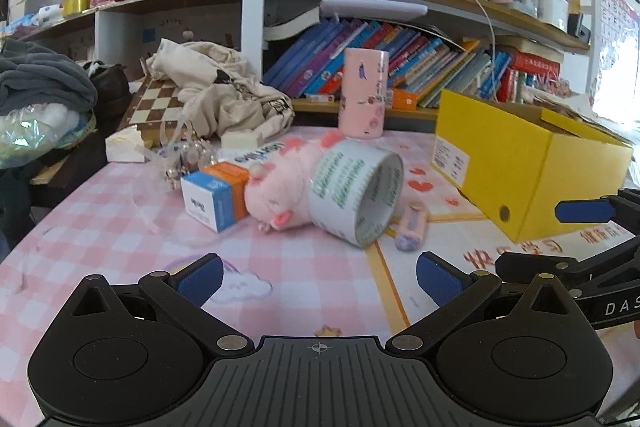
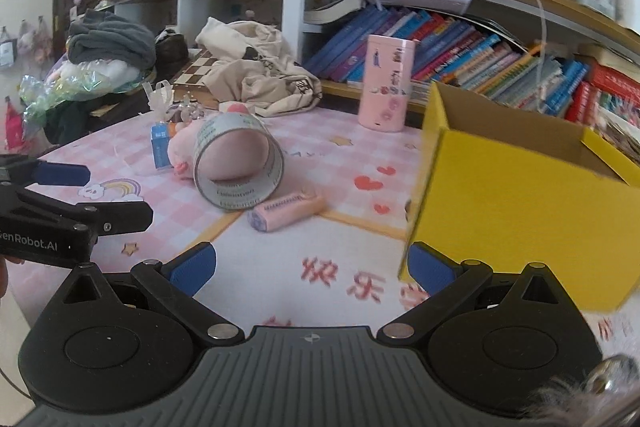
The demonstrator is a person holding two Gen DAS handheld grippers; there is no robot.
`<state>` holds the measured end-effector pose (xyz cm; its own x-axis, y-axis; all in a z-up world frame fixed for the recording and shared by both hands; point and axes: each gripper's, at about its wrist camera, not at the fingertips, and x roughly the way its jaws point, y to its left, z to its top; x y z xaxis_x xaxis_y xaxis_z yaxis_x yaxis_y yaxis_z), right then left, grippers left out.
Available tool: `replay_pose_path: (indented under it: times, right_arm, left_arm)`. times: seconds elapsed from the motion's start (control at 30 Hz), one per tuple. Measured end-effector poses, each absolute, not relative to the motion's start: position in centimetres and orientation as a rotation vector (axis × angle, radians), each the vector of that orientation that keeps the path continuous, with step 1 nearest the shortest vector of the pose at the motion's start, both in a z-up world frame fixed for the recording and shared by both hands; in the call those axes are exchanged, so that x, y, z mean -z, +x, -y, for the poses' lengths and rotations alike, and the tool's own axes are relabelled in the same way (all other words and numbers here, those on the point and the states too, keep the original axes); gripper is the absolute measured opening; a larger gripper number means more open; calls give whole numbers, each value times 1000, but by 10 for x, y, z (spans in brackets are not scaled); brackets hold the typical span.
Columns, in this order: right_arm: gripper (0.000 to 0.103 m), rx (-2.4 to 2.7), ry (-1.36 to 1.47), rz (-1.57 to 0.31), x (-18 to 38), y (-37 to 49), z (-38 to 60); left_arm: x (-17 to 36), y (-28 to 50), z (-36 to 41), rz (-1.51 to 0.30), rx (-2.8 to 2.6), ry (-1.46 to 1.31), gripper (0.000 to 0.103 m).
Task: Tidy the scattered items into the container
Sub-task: 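Move left tool toward the clear tape roll while right tool approaches the pink marker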
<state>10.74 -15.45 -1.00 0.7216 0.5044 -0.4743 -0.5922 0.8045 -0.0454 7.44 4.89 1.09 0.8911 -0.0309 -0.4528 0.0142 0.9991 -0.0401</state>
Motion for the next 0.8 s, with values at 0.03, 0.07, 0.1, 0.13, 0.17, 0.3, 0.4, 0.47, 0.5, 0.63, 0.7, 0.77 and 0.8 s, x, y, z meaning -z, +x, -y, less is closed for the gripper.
replay_pose_path:
  times: [0.03,0.07,0.1,0.13,0.17,0.3,0.4,0.47,0.5,0.63,0.7,0.77,0.8]
  right_arm:
    - [103,-618,-202,-463,9,111,152]
    - [103,-626,-202,-465,9,115,149]
    - [103,-633,-203,-467,9,119,146]
    - [103,-644,-203,-471,10,123,143]
    - [103,-654,-203,-476,10,127,139]
    - [103,-699,-218,-493,13,141,122]
    - [103,-715,-238,-500,16,151,112]
    - [102,-722,-252,-513,20,158,105]
    - [102,-721,-260,-520,22,162,102]
    - [102,-729,-286,-531,28,172,95]
    - [102,-732,-292,-534,30,176,92]
    - [101,-731,-301,-539,32,180,88]
    - [101,-729,-305,-541,33,182,87]
  left_arm:
    - [-12,78,-50,-471,21,-34,103]
    - [-12,80,-51,-470,19,-31,103]
    - [-12,83,-51,-467,17,-25,103]
    - [-12,86,-52,-466,16,-20,103]
    - [-13,90,-54,-466,10,-14,103]
    - [-12,105,-59,-467,-20,1,103]
    - [-11,115,-65,-467,-18,-11,103]
    - [-11,119,-66,-463,-4,-17,103]
    - [-11,121,-66,-463,4,-17,103]
    - [-11,126,-65,-459,36,-28,103]
    - [-11,129,-64,-458,56,-39,103]
    - [-10,133,-62,-461,73,-52,102]
    - [-10,135,-62,-462,80,-57,102]
